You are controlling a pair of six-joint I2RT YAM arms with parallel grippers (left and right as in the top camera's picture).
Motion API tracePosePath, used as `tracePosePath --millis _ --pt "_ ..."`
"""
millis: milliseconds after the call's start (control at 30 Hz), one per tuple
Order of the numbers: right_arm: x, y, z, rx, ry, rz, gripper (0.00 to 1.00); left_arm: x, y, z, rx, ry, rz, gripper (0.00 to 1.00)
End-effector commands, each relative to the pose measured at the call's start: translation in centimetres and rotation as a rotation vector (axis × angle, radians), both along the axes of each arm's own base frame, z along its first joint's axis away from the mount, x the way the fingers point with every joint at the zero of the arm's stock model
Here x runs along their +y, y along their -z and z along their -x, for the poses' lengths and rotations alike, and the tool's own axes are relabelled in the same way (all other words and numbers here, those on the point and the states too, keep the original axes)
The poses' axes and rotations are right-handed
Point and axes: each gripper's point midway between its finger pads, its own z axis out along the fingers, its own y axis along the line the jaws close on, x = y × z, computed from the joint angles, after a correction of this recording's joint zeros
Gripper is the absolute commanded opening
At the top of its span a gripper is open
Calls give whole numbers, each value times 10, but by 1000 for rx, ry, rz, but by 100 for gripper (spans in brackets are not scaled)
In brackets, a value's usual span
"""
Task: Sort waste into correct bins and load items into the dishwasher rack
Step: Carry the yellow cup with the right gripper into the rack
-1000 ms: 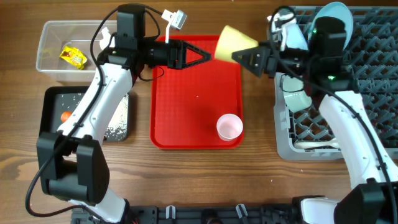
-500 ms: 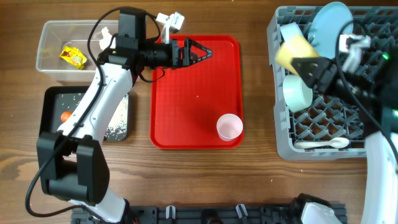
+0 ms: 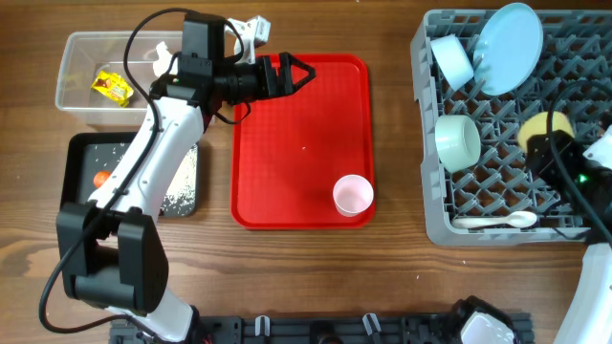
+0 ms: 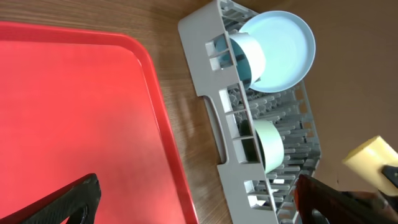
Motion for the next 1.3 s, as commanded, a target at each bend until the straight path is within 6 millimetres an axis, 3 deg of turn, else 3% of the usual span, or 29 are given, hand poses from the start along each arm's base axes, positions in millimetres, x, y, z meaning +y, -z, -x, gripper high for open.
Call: tracePosePath --millis 0,133,267,533,767,1167,1200,1267 --pt "-31 11 -10 58 102 56 43 1 -3 0 -19 -7 -15 100" --pt "-44 39 -17 153 124 41 43 1 -3 0 -19 -7 -15 100" --pt "-45 69 -17 258 108 -4 43 1 -3 0 -19 -7 -15 100" --pt "-41 78 -27 271 79 -6 43 1 -3 0 -19 -7 -15 100" --pt "-26 99 -41 326 15 -16 43 1 -3 0 -19 -7 -15 100" --pt "-30 135 -42 441 22 -29 44 1 -3 0 -19 -8 -15 100" --pt "-30 138 -42 448 21 -32 44 1 -3 0 -19 -7 -15 100" --pt "-30 140 -42 455 20 -35 62 1 -3 0 -19 -7 -15 100"
